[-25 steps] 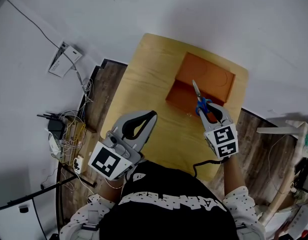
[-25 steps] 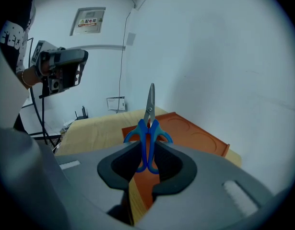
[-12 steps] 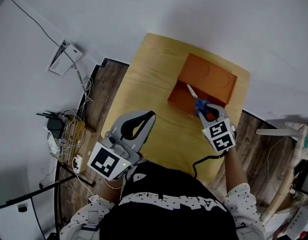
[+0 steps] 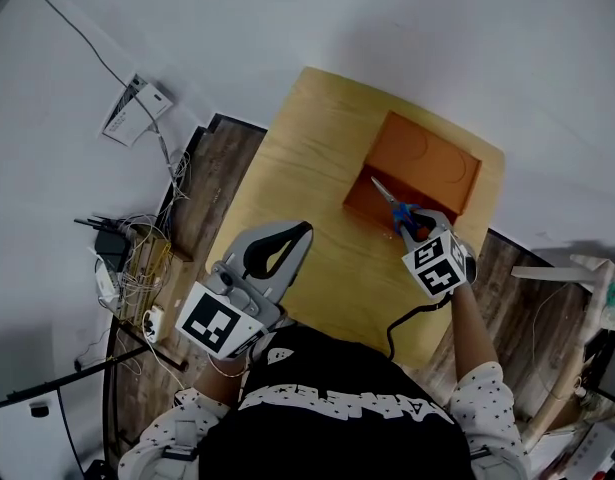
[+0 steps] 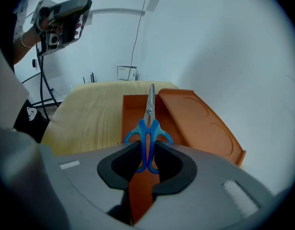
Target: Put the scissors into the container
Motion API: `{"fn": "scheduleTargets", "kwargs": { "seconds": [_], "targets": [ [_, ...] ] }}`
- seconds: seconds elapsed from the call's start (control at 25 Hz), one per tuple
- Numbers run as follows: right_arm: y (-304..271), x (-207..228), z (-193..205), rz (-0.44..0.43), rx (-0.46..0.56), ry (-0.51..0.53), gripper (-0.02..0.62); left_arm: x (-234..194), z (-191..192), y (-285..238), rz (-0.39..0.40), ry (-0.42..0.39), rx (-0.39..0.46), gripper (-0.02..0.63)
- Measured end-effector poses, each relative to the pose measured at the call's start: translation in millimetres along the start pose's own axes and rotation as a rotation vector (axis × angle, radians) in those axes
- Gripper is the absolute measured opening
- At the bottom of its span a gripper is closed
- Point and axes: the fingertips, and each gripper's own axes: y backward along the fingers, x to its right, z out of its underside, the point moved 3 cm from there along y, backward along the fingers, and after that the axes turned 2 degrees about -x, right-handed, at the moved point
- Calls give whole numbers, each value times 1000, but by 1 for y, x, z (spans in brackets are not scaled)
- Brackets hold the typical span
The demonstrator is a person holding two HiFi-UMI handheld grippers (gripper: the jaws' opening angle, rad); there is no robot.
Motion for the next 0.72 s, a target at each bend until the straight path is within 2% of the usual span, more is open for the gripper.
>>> {"fn": "scheduleTargets", "kwargs": {
  "seconds": [0.32,0.52,0.72],
  "targets": [
    [-11,4,6,-4,-81,42,98,-3,-2,5,-2,7,10,2],
    [-17,5,6,-14,-94,54,98,-6,3,6,-12,5,-14,2],
    [-21,5,7,-31,-121,64,98,-5,-2,3,0,6,2,2]
  ]
}}
